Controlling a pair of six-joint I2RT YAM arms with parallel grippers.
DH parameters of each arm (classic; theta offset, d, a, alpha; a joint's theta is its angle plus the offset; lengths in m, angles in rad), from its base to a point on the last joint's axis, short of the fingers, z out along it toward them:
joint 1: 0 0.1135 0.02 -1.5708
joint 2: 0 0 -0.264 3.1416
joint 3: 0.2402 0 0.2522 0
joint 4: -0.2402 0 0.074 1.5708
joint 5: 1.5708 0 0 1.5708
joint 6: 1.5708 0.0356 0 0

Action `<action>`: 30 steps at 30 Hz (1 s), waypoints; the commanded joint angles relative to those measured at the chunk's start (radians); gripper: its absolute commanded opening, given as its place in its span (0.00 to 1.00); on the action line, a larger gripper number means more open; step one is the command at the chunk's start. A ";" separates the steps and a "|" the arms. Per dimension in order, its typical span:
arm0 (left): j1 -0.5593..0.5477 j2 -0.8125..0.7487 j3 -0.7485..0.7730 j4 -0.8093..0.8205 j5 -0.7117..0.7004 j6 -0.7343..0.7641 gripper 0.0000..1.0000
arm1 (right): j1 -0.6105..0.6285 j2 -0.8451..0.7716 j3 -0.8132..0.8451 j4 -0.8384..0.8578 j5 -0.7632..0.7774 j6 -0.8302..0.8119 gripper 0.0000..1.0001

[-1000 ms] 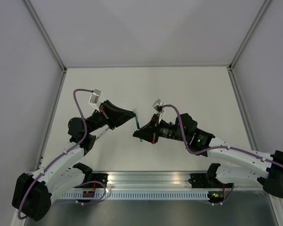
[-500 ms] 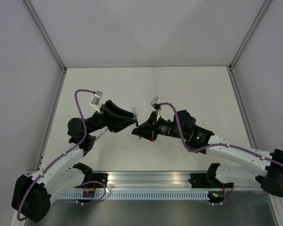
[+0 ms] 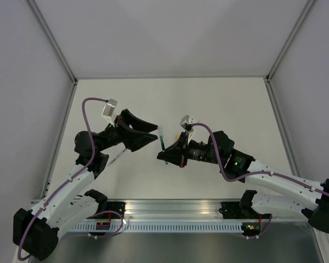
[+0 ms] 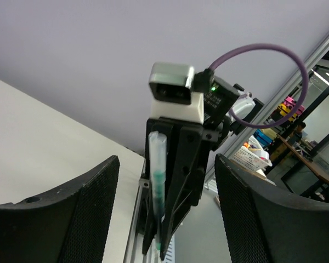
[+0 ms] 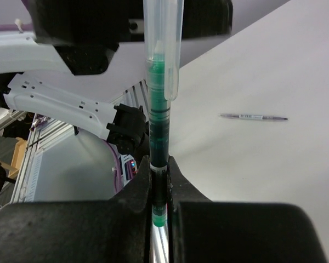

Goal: Insert the pens into the pen caps

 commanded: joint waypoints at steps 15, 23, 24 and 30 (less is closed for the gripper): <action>-0.003 0.057 0.163 -0.082 0.008 0.039 0.69 | -0.001 0.008 -0.026 0.044 -0.059 0.010 0.00; -0.004 0.073 0.160 -0.105 0.010 0.059 0.54 | -0.001 0.015 -0.028 0.051 -0.062 0.021 0.00; -0.007 0.073 0.159 -0.106 0.016 0.063 0.52 | -0.001 0.018 -0.028 0.054 -0.062 0.026 0.00; -0.016 0.066 0.133 -0.115 0.050 0.076 0.36 | -0.001 0.040 -0.017 0.060 -0.047 0.033 0.00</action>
